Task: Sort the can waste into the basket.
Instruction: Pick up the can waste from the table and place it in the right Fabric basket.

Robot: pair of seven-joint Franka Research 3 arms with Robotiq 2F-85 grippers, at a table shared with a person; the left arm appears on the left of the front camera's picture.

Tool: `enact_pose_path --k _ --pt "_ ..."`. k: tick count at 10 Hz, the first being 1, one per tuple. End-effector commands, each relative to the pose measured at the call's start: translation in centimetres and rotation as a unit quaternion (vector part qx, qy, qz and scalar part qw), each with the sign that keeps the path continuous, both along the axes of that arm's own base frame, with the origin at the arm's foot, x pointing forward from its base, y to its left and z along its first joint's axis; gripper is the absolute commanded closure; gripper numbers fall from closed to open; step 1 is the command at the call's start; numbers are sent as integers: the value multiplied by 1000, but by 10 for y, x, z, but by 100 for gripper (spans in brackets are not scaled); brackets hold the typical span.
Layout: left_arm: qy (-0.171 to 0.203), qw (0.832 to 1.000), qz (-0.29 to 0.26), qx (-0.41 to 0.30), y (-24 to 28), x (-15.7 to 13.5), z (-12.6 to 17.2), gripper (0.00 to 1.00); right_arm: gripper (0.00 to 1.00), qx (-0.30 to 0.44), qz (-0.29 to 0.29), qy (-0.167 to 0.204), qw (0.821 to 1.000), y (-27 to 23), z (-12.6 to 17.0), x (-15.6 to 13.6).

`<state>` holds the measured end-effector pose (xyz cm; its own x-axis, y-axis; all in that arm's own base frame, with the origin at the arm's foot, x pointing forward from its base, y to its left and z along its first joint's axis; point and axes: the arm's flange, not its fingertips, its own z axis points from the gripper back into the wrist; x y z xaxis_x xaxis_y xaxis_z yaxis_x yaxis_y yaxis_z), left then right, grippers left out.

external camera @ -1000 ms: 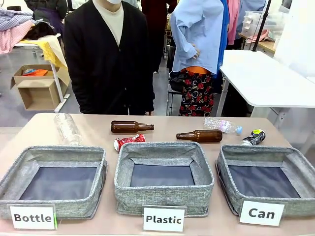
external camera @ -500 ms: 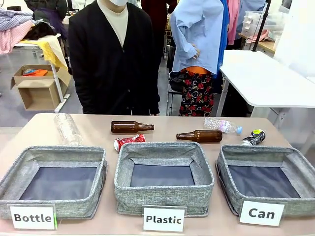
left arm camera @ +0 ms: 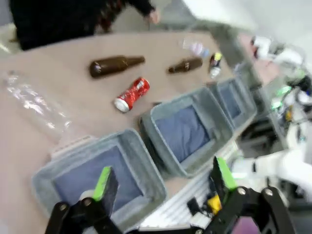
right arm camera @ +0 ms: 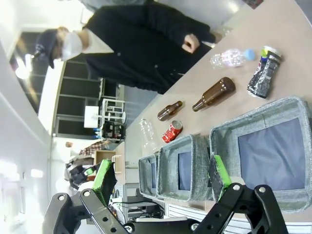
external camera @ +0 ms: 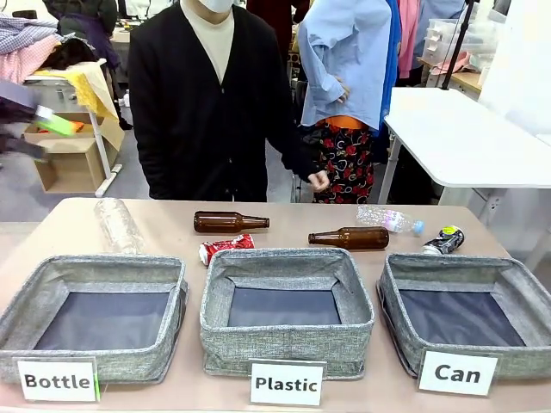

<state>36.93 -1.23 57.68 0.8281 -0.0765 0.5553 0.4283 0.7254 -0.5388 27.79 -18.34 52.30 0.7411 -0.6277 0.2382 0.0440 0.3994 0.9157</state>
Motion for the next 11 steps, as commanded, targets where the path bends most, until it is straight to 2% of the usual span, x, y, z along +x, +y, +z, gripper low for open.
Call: enact_pose_path --k 1,4,5,6,7,9,11 --pt "-50 989 -92 101 -35 53 -19 0 0 0 2 -17 1000 -2 2 3" --pt "-91 951 -222 193 -112 93 -54 0 0 0 2 -17 1000 -2 2 3" --pt "-87 943 -250 202 -130 98 -66 0 0 0 2 -17 1000 -2 2 3" --pt "-67 957 -169 225 -135 100 -63 0 0 0 2 -17 1000 -2 2 3" --pt "-69 950 -231 197 -136 88 -66 0 0 0 2 -17 1000 -2 2 3" --pt "-69 950 -231 197 -136 88 -66 0 0 0 2 -17 1000 -2 2 3" --pt "-82 943 -224 233 -154 107 -80 0 0 0 2 -17 1000 -2 2 3"
